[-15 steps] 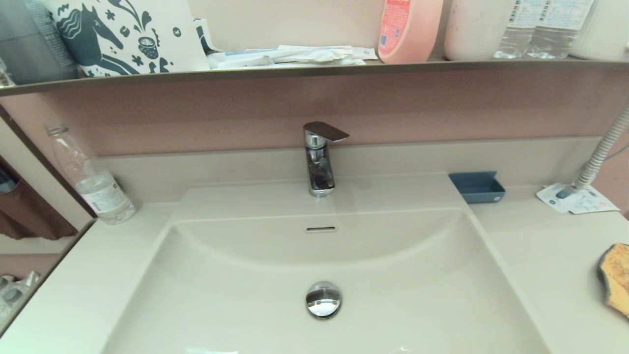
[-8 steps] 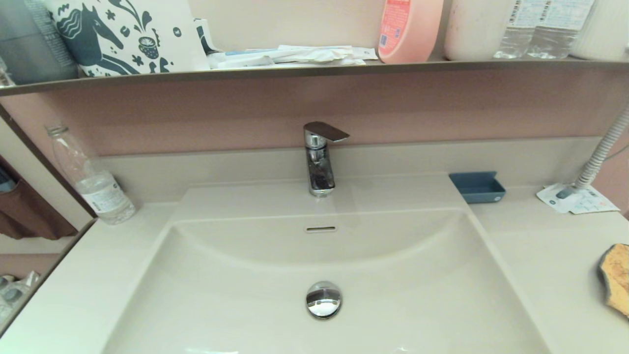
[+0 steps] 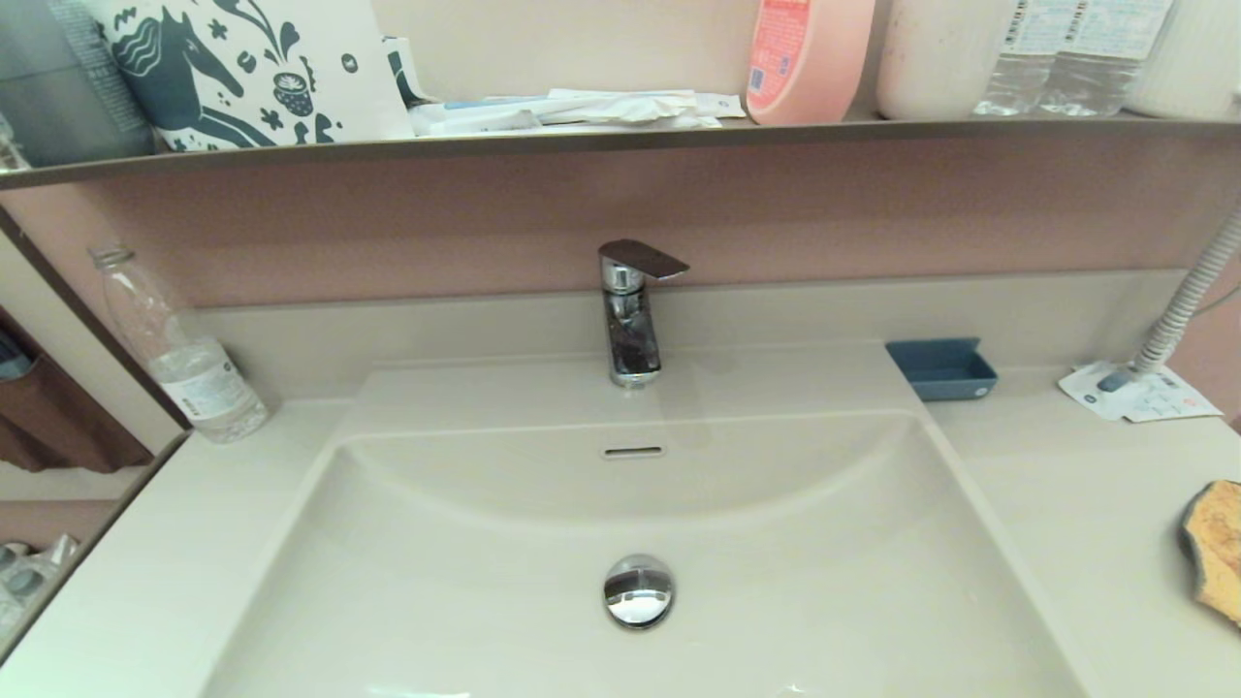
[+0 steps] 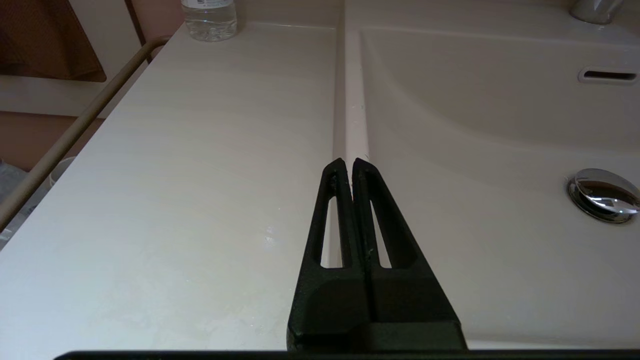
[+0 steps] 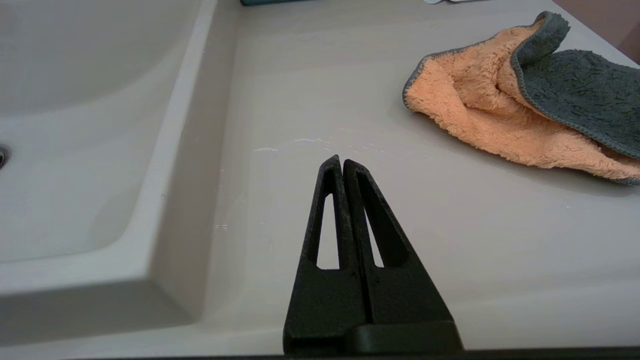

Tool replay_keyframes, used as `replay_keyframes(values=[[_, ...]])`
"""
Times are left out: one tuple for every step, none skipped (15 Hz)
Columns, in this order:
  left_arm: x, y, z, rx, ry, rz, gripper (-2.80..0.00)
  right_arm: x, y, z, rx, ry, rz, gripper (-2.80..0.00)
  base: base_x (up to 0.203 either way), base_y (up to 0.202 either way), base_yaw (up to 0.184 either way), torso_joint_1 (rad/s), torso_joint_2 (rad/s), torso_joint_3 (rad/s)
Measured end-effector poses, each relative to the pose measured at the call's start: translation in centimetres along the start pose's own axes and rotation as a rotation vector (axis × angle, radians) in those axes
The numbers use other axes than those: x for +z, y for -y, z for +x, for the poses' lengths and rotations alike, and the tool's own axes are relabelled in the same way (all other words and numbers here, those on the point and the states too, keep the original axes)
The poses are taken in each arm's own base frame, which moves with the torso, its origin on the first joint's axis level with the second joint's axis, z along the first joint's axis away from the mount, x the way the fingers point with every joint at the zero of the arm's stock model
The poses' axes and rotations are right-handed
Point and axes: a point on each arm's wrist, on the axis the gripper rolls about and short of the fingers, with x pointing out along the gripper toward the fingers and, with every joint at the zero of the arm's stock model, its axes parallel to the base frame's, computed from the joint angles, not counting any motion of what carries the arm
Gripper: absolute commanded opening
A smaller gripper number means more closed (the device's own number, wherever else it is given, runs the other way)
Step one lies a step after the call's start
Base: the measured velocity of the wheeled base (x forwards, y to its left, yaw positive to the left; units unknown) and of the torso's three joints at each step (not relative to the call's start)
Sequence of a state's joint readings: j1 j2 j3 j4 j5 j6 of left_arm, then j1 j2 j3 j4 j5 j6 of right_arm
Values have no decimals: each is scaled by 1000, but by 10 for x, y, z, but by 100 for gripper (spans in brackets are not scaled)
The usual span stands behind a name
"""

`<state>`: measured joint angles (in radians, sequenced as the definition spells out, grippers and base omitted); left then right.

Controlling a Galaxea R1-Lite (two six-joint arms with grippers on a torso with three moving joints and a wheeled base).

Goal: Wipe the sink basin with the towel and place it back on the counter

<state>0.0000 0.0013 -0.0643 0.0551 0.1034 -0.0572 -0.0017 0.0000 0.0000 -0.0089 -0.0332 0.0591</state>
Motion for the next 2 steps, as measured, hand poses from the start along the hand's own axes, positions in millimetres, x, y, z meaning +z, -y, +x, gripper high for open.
replay_keyframes(values=[[0, 0, 0, 0, 0, 0, -280, 0, 0, 0, 0, 0, 0, -280, 0, 0, 0, 0, 0, 0], [0, 0, 0, 0, 0, 0, -280, 0, 0, 0, 0, 0, 0, -280, 0, 0, 0, 0, 0, 0]])
